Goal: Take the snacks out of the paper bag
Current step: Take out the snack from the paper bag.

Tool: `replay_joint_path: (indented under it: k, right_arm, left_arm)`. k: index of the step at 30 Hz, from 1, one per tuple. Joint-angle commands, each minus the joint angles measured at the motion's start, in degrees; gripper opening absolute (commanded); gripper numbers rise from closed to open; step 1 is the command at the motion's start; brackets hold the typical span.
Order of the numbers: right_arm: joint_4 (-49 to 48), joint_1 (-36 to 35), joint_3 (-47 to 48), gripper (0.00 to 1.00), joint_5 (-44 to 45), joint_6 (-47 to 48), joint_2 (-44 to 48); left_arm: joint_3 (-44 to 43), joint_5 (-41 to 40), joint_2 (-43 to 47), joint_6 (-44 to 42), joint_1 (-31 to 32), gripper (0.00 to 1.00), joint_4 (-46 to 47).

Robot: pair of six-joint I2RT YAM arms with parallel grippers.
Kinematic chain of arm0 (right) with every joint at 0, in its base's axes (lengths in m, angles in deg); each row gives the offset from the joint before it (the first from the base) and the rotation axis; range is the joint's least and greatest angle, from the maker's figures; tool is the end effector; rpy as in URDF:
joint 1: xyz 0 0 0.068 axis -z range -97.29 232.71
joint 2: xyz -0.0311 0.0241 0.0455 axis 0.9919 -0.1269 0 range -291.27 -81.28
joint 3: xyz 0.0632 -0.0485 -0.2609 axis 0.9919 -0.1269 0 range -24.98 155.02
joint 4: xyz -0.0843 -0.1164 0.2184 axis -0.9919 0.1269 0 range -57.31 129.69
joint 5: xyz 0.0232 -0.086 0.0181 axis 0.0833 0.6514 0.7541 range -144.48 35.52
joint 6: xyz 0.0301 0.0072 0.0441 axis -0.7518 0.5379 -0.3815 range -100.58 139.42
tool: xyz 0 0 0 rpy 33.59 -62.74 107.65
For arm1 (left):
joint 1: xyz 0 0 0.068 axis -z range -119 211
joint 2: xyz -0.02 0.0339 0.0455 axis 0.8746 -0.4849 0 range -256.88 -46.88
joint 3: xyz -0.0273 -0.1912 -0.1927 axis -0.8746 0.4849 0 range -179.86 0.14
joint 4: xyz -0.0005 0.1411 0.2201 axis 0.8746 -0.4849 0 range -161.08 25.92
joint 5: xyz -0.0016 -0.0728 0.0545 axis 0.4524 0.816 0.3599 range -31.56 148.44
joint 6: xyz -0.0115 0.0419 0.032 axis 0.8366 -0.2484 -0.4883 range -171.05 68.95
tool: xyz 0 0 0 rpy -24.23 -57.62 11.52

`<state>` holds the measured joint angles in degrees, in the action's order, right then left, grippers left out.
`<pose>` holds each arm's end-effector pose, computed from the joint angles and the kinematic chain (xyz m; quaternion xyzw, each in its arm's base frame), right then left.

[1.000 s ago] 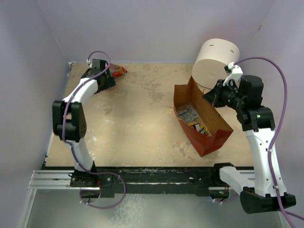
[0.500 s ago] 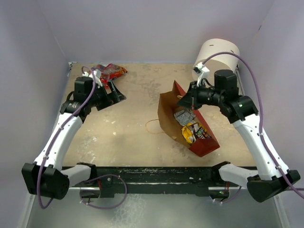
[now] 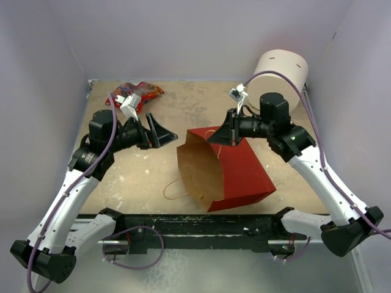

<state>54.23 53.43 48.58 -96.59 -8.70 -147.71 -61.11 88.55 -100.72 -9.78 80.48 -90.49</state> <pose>0.2041 0.1418 0.4204 -0.2276 0.7352 0.5237 0.3654 0.1812 -0.0831 0.3835 -0.0005 0.8005 -0.4660 0.3768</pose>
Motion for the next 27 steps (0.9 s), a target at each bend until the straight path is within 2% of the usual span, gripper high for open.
replay_joint_path:
  k: [1,7,12,15,18,22,27]
  right_arm:
    - [-1.85,0.12,1.1,0.0,0.51,-1.95,0.91]
    - [9.04,0.19,3.01,0.0,6.06,3.63,2.99]
    - [19.23,0.2,6.17,0.0,9.9,11.94,3.63]
    - [20.71,0.19,6.61,0.0,8.96,13.62,5.69]
    - [18.36,0.19,4.65,0.0,8.11,13.11,8.99]
    - [14.93,0.19,1.05,0.0,10.65,9.65,13.47]
    - [6.78,0.2,-3.47,0.0,8.82,4.7,13.93]
  left_arm:
    - [5.25,2.92,3.02,2.94,2.61,1.0,6.99]
    - [12.83,-4.14,7.29,3.06,13.03,0.96,16.34]
    - [11.41,-15.88,-0.88,-2.97,29.54,0.92,19.37]
    - [9.29,-21.93,-7.34,-6.54,38.68,0.9,21.9]
    - [9.45,-23.73,-11.93,-8.83,41.82,0.87,27.74]
    - [10.07,-22.16,-17.51,-10.48,44.43,0.82,35.46]
    - [9.32,-22.09,-20.21,-14.83,46.55,0.77,35.47]
